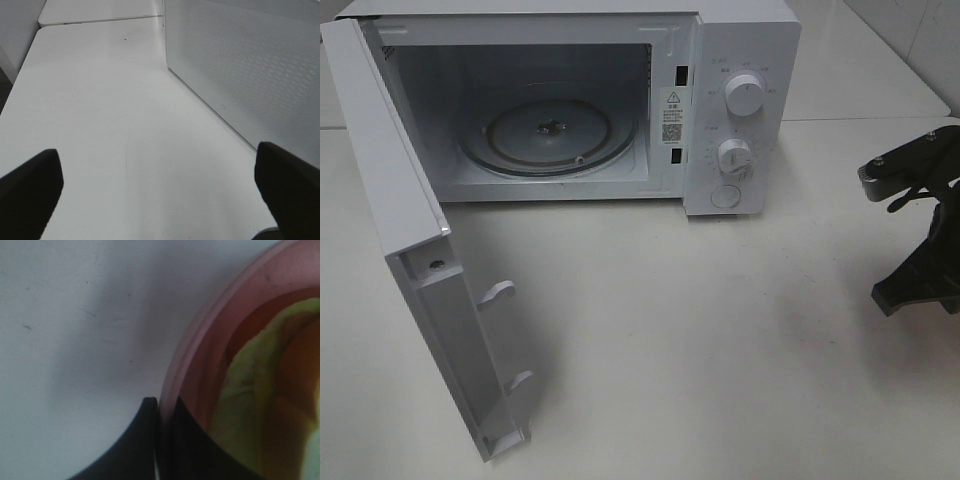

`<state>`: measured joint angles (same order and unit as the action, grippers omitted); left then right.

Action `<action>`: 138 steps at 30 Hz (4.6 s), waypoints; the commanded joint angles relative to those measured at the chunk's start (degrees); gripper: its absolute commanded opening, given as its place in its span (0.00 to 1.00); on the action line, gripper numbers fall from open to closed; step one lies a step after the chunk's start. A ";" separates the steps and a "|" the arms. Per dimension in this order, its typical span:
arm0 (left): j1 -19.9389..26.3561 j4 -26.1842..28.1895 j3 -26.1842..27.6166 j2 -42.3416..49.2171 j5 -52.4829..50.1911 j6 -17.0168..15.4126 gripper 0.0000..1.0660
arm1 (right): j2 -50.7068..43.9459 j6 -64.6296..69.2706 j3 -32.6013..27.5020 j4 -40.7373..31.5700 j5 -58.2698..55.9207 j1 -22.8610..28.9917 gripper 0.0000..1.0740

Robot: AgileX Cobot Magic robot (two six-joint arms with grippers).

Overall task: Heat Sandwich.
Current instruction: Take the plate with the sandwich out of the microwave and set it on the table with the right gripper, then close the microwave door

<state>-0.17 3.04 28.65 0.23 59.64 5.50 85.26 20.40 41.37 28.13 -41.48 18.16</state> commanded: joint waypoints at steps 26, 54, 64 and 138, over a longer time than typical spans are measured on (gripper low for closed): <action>0.11 -0.17 -0.23 1.20 -0.29 -0.17 0.93 | 15.87 13.69 0.63 10.14 12.55 -2.98 0.00; 0.11 -0.17 -0.23 1.20 -0.29 -0.17 0.93 | 18.11 15.70 0.63 9.40 14.50 -2.92 0.48; 0.11 -0.17 -0.23 1.20 -0.29 -0.17 0.93 | 18.11 15.47 0.63 7.96 14.50 -2.75 0.76; 0.11 -0.17 -0.23 1.20 -0.29 -0.17 0.93 | -33.40 -12.26 -0.63 -23.15 -7.05 -2.81 0.68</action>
<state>-0.17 3.04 28.65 0.23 59.64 5.50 53.74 8.88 41.54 5.21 -47.96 15.36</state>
